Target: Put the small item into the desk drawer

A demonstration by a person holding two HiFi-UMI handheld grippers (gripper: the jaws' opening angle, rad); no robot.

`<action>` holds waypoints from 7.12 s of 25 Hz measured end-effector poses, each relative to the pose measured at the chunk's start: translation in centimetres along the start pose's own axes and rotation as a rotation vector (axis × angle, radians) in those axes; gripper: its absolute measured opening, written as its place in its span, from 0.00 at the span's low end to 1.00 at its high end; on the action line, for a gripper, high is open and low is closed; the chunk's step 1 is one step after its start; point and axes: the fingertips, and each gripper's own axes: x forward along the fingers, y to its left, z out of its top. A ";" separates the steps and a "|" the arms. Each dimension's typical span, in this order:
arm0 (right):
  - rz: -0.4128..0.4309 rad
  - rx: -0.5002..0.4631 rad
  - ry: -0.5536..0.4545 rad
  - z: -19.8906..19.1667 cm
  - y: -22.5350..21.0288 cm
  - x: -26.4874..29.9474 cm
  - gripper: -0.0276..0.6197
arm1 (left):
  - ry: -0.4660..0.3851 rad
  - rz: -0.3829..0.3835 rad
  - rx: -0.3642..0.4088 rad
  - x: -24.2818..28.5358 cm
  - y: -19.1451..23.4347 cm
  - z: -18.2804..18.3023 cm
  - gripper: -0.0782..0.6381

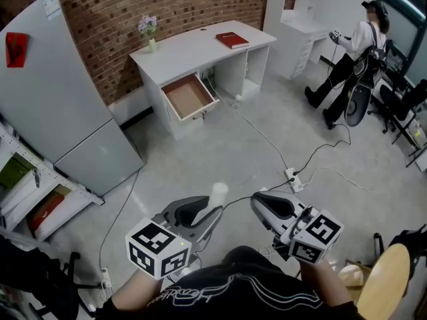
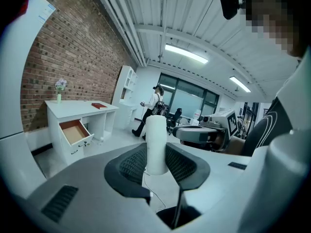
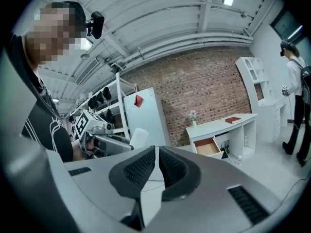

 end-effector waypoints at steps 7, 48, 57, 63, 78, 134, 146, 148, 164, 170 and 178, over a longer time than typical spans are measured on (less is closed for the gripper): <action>0.021 0.025 -0.014 -0.5 -3.0 2.8 0.13 | 0.015 0.015 0.002 2.5 3.1 0.3 0.30; 0.106 0.223 0.110 7.3 -48.6 33.8 0.13 | 0.177 0.172 -0.128 35.9 45.5 15.1 0.30; 0.059 0.298 0.168 6.9 -57.7 44.8 0.13 | 0.266 0.163 -0.151 42.2 60.0 15.8 0.30; 0.033 0.374 0.199 5.7 -62.0 50.9 0.13 | 0.306 0.132 -0.187 46.3 68.0 15.3 0.30; 0.003 0.451 0.265 -1.3 -68.2 58.1 0.13 | 0.458 0.168 -0.123 54.3 82.4 4.9 0.30; 0.048 0.614 0.350 -11.9 -72.3 57.8 0.13 | 0.841 0.158 0.008 60.0 93.0 -13.9 0.44; 0.065 0.384 0.308 -3.8 -66.7 49.7 0.13 | 0.532 0.257 -0.096 51.7 79.5 2.1 0.32; 0.050 0.341 0.277 -2.0 -66.3 47.5 0.13 | 0.471 0.228 -0.103 50.5 75.7 5.1 0.29; 0.183 0.111 0.027 15.1 -51.1 31.9 0.12 | -0.104 0.106 -0.096 37.9 43.1 24.8 0.15; 0.230 0.051 -0.075 19.8 -46.6 27.8 0.12 | -0.189 0.088 0.037 34.4 35.5 29.3 0.15; 0.256 -0.030 -0.142 22.4 -43.1 25.0 0.12 | -0.217 0.077 0.094 32.4 31.7 30.6 0.15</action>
